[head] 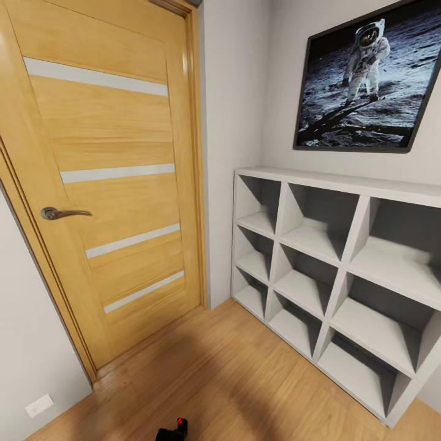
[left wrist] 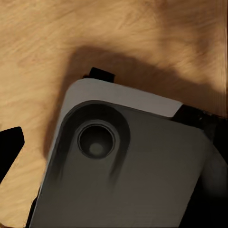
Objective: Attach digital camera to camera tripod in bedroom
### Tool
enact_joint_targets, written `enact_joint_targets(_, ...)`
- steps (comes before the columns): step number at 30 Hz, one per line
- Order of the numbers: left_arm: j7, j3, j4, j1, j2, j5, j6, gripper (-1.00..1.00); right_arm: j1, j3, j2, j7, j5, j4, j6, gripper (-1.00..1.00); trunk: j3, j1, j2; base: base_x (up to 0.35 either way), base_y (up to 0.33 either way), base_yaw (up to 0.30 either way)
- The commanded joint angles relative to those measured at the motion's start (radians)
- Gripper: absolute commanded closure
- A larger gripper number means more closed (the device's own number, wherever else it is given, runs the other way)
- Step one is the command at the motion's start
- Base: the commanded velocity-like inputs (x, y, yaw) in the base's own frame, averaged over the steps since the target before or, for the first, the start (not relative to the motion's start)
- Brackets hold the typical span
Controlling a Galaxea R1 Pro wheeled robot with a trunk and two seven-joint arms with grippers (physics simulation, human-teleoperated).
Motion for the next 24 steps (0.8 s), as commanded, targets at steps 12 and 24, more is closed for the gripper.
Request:
enact_joint_targets(12,0.024,0.003,-0.500,-0.156,0.110,0.031,0.653,-1.00,-0.003,-0.009,-0.011,0.011,-0.024,-0.256,0.197,-1.00,-0.001,0.000,0.000,0.000,0.000,0.000)
enact_joint_targets(24,0.027,0.002,-0.342,-0.741,-0.088,0.059,0.731,-1.00,-0.297,-0.190,0.000,0.019,-0.168,-0.830,0.840,-1.00,-0.001,0.000,0.000,0.000,0.000,0.000)
